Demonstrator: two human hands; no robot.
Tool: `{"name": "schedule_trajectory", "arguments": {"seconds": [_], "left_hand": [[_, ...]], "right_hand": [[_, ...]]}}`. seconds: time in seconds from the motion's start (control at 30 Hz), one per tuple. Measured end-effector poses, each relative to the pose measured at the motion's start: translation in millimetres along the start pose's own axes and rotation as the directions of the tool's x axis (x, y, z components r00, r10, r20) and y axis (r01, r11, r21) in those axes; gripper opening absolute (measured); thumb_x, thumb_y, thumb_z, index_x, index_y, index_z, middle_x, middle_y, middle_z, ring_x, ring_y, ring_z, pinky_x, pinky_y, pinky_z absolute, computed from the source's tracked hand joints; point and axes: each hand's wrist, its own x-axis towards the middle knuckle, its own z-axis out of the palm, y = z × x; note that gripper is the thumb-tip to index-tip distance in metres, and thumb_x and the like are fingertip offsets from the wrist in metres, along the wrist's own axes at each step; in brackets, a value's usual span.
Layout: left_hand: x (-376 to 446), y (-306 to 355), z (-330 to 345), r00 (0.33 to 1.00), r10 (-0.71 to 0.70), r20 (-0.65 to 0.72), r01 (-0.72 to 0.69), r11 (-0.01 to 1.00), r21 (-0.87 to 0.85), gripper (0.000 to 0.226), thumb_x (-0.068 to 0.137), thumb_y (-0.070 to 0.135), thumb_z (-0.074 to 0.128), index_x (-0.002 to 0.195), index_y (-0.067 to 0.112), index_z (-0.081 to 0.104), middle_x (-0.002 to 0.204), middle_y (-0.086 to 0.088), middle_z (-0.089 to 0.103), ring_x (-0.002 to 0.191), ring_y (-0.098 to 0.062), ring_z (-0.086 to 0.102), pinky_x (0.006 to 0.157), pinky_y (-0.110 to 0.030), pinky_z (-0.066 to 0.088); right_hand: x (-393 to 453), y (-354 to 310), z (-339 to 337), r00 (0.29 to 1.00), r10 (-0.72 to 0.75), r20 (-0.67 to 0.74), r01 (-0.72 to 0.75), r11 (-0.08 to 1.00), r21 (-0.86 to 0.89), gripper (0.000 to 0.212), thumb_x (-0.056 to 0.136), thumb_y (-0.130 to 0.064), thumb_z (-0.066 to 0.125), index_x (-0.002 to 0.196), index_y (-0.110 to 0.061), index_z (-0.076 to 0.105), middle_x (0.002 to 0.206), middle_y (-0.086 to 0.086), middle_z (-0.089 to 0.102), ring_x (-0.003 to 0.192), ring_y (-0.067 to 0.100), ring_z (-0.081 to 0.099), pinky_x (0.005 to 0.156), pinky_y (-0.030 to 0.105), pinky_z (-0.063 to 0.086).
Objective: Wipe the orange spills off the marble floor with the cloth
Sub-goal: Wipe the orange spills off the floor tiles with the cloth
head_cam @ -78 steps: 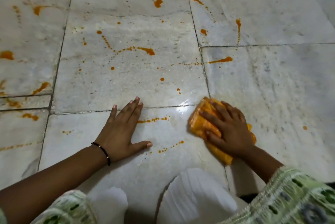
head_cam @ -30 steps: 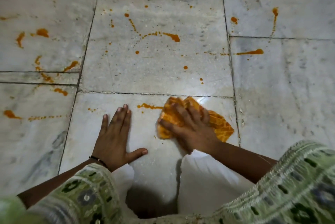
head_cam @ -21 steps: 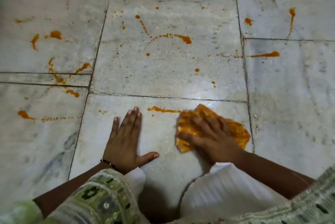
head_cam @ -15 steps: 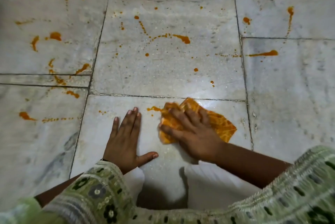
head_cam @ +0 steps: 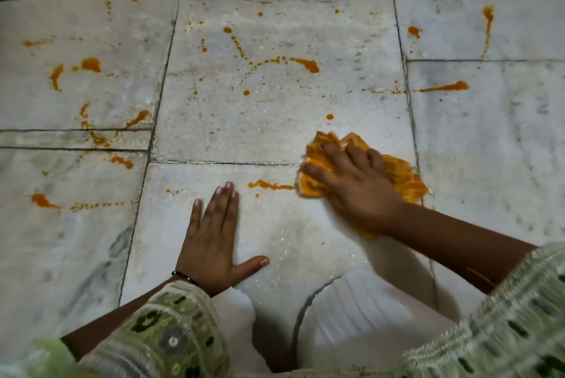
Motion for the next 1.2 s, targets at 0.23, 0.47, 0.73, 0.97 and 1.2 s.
{"name": "schedule_trajectory", "arguments": {"seconds": [0.23,0.47,0.73,0.97,1.2], "left_hand": [[0,0,3,1.000,-0.011,-0.026,0.010,1.000,-0.021,0.110,0.076,0.083,0.029,0.148,0.000,0.018,0.158,-0.014,0.010,0.146,-0.026,0.008,0.114,-0.054,0.012],[-1,0,1,1.000,-0.001,-0.026,0.001,1.000,-0.003,0.110,0.077,0.081,0.034,0.149,0.000,0.015,0.159,-0.014,0.008,0.146,-0.026,0.007,0.113,-0.054,0.013],[-1,-1,2,0.998,-0.007,-0.058,0.004,0.999,-0.036,0.111,0.075,0.082,0.036,0.149,0.001,0.017,0.158,-0.013,0.010,0.147,-0.025,0.007,0.115,-0.052,0.010],[-1,0,1,0.999,0.001,-0.053,-0.002,1.000,-0.015,0.109,0.076,0.079,0.040,0.148,0.000,0.017,0.158,-0.015,0.009,0.146,-0.026,0.008,0.114,-0.054,0.013],[-1,0,1,0.999,0.004,-0.042,-0.005,1.000,-0.022,0.107,0.078,0.080,0.033,0.147,-0.001,0.021,0.157,-0.016,0.014,0.146,-0.027,0.010,0.114,-0.052,0.014]], "right_hand": [[-29,10,1,0.943,-0.330,0.030,0.329,0.944,0.031,0.056,0.084,-0.049,0.046,0.138,-0.038,0.045,0.144,0.003,0.047,0.119,0.033,0.043,0.092,0.045,0.030],[58,-7,-3,0.986,-0.151,0.069,0.153,0.988,-0.032,0.062,0.085,-0.067,0.028,0.144,-0.047,0.025,0.152,0.010,0.031,0.126,0.048,0.034,0.095,0.060,0.029],[-3,-10,2,0.967,-0.254,-0.008,0.254,0.963,0.087,0.052,0.087,-0.058,0.039,0.138,-0.047,0.040,0.146,0.002,0.044,0.121,0.036,0.040,0.095,0.048,0.025],[65,-27,3,0.999,-0.031,-0.016,0.031,0.999,0.025,0.054,0.084,-0.054,0.039,0.137,-0.044,0.042,0.142,0.014,0.044,0.116,0.042,0.043,0.089,0.057,0.037],[-3,-39,10,0.957,-0.277,-0.088,0.282,0.958,0.049,0.051,0.081,-0.044,0.043,0.132,-0.046,0.048,0.140,0.005,0.049,0.115,0.033,0.040,0.096,0.050,0.026]]}}
